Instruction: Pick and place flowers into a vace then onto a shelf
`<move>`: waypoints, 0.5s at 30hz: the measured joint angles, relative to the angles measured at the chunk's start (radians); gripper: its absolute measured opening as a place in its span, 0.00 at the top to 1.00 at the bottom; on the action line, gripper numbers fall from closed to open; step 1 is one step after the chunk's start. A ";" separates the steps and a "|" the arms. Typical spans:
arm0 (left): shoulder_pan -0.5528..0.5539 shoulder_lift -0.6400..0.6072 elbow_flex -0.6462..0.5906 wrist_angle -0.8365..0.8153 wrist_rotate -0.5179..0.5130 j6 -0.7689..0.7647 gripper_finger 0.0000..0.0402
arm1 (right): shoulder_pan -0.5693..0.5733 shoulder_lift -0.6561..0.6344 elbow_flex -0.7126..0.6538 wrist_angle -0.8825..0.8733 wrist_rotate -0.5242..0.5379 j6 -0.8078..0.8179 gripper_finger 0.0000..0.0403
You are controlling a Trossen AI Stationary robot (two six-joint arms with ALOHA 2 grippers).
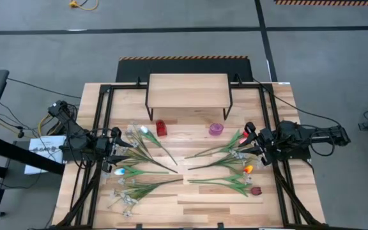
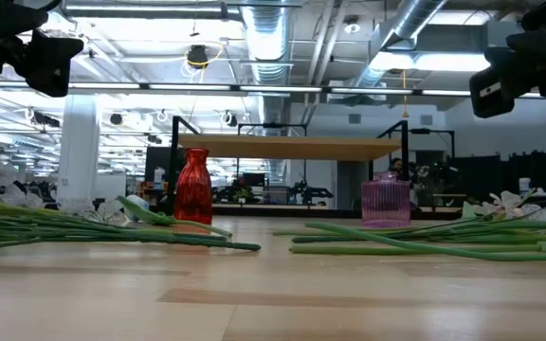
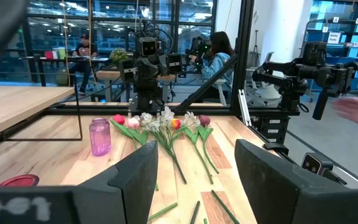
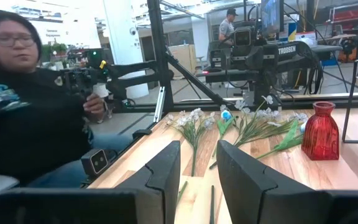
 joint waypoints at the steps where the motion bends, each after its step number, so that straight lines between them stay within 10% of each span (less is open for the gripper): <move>1: 0.000 0.000 0.000 0.000 0.000 0.000 0.49 | 0.000 0.000 0.000 0.000 0.000 0.000 0.76; 15: 0.000 0.000 0.000 0.000 0.000 0.000 0.49 | -0.002 0.000 -0.001 0.227 0.000 -0.038 0.76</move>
